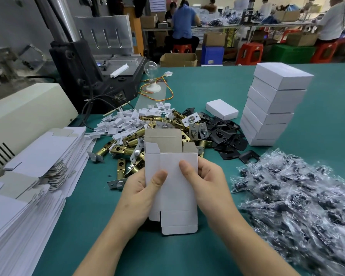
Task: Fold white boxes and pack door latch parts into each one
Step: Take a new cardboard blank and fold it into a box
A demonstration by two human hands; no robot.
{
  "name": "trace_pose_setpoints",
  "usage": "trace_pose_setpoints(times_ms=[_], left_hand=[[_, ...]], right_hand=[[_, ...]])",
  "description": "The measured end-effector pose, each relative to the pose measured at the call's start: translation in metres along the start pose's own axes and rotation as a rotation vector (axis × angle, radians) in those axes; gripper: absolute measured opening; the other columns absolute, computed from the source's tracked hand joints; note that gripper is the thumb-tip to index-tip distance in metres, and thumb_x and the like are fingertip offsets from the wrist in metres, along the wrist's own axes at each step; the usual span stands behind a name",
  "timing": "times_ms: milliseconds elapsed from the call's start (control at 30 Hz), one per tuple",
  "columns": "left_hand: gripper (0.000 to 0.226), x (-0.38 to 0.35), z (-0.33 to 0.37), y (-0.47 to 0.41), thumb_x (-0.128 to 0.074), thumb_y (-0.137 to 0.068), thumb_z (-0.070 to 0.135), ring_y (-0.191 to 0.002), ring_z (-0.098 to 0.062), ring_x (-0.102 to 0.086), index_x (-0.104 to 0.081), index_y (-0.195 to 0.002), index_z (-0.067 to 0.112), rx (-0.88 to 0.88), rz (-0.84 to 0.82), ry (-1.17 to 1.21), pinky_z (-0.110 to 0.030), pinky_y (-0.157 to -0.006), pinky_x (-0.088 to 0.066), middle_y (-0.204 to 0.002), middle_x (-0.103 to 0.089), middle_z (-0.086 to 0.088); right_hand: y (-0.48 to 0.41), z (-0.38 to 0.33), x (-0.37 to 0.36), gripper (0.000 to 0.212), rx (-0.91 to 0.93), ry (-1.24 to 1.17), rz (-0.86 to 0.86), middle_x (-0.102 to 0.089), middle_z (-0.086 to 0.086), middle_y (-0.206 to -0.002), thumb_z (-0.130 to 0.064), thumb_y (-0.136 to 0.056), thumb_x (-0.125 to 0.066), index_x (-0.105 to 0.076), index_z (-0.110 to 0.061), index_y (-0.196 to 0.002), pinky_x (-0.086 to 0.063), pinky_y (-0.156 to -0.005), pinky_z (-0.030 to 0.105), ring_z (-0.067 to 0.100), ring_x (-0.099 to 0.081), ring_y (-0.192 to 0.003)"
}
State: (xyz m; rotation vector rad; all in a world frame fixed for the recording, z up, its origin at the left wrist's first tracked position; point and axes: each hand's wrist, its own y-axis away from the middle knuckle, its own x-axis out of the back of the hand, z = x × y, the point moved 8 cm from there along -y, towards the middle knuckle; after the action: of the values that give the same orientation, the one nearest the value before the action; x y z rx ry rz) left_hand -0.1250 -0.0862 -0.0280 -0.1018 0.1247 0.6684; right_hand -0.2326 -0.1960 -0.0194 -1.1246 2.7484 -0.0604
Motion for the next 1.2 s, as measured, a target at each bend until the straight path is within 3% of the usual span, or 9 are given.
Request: trace_pose_setpoints(times_ms=[100, 233, 367, 500, 667, 800, 900, 1067, 1200], left_hand=[[0.022, 0.001, -0.003, -0.001, -0.069, -0.093, 0.042, -0.095, -0.023, -0.08, -0.081, -0.106, 0.03, 0.016, 0.017, -0.008, -0.027, -0.072, -0.063, -0.106, -0.082, -0.007], [0.033, 0.012, -0.006, -0.002, -0.083, -0.082, 0.051, -0.093, -0.027, -0.08, -0.082, -0.102, 0.025, 0.039, 0.107, 0.046, -0.03, -0.07, -0.063, -0.104, -0.082, -0.01], [0.032, 0.03, -0.009, -0.006, -0.076, -0.076, 0.053, -0.092, -0.024, -0.08, -0.084, -0.096, 0.03, 0.037, 0.23, 0.079, -0.031, -0.068, -0.064, -0.104, -0.082, -0.007], [0.028, 0.028, -0.007, -0.006, -0.075, -0.077, 0.055, -0.087, -0.016, -0.08, -0.083, -0.092, 0.032, 0.007, 0.195, -0.073, -0.022, -0.066, -0.061, -0.098, -0.083, 0.0], [0.028, 0.021, -0.011, -0.007, -0.074, -0.084, 0.04, -0.09, -0.014, -0.079, -0.082, -0.102, 0.02, 0.011, 0.116, -0.103, -0.021, -0.07, -0.06, -0.102, -0.082, 0.0], [0.029, 0.025, -0.012, -0.008, -0.072, -0.084, 0.035, -0.088, -0.013, -0.079, -0.08, -0.105, 0.017, -0.003, 0.149, -0.078, -0.019, -0.07, -0.06, -0.101, -0.083, -0.001], [0.03, 0.025, -0.014, -0.008, -0.073, -0.083, 0.039, -0.094, -0.02, -0.079, -0.082, -0.104, 0.021, 0.018, 0.144, -0.057, -0.023, -0.072, -0.061, -0.104, -0.082, -0.003], [0.048, 0.025, -0.003, -0.007, -0.082, -0.088, 0.038, -0.104, -0.008, -0.075, -0.062, -0.131, 0.045, -0.101, 0.174, -0.167, -0.022, -0.084, -0.061, -0.113, -0.079, 0.014], [0.073, 0.026, 0.004, -0.006, -0.077, -0.086, 0.034, -0.108, -0.011, -0.074, -0.046, -0.15, 0.054, -0.2, 0.209, -0.172, -0.017, -0.085, -0.057, -0.12, -0.074, 0.019]], right_hand=[[-0.002, 0.004, 0.002, 0.018, -0.034, -0.014, 0.002, -0.076, 0.02, -0.102, -0.022, -0.102, -0.062, -0.074, -0.009, -0.101, -0.056, -0.088, 0.063, 0.041, -0.073, -0.096], [-0.002, 0.003, -0.003, 0.015, -0.025, 0.016, -0.064, -0.079, 0.006, -0.104, -0.026, -0.101, -0.065, -0.075, -0.017, -0.107, -0.06, -0.09, 0.051, 0.03, -0.074, -0.102], [-0.006, 0.005, 0.0, 0.007, 0.005, 0.172, -0.066, -0.079, -0.002, -0.097, -0.02, -0.097, -0.071, -0.077, -0.018, -0.098, -0.06, -0.09, 0.042, 0.022, -0.074, -0.097], [-0.01, 0.003, 0.012, 0.01, 0.037, 0.234, 0.047, -0.077, -0.001, -0.087, -0.015, -0.095, -0.071, -0.075, -0.018, -0.087, -0.059, -0.078, 0.045, 0.028, -0.071, -0.088], [-0.014, 0.001, 0.025, 0.012, 0.027, 0.223, 0.092, -0.077, 0.001, -0.089, -0.016, -0.098, -0.067, -0.074, -0.018, -0.088, -0.059, -0.084, 0.052, 0.031, -0.071, -0.09], [-0.014, 0.001, 0.019, 0.012, 0.035, 0.182, 0.035, -0.078, -0.005, -0.094, -0.019, -0.099, -0.066, -0.075, -0.024, -0.094, -0.06, -0.074, 0.031, 0.015, -0.074, -0.089], [-0.013, -0.002, 0.012, 0.014, 0.051, 0.088, -0.021, -0.078, -0.008, -0.098, -0.03, -0.102, -0.061, -0.069, -0.034, -0.112, -0.055, -0.068, 0.019, 0.007, -0.074, -0.089], [-0.008, -0.005, 0.009, 0.027, 0.089, 0.104, -0.028, -0.078, -0.004, -0.094, -0.027, -0.103, -0.057, -0.062, -0.049, -0.119, -0.057, -0.068, 0.025, 0.009, -0.074, -0.086], [-0.006, -0.006, 0.003, 0.036, 0.101, 0.172, -0.06, -0.075, -0.003, -0.104, -0.039, -0.094, -0.057, -0.058, -0.056, -0.126, -0.061, -0.085, 0.048, 0.018, -0.073, -0.096]])
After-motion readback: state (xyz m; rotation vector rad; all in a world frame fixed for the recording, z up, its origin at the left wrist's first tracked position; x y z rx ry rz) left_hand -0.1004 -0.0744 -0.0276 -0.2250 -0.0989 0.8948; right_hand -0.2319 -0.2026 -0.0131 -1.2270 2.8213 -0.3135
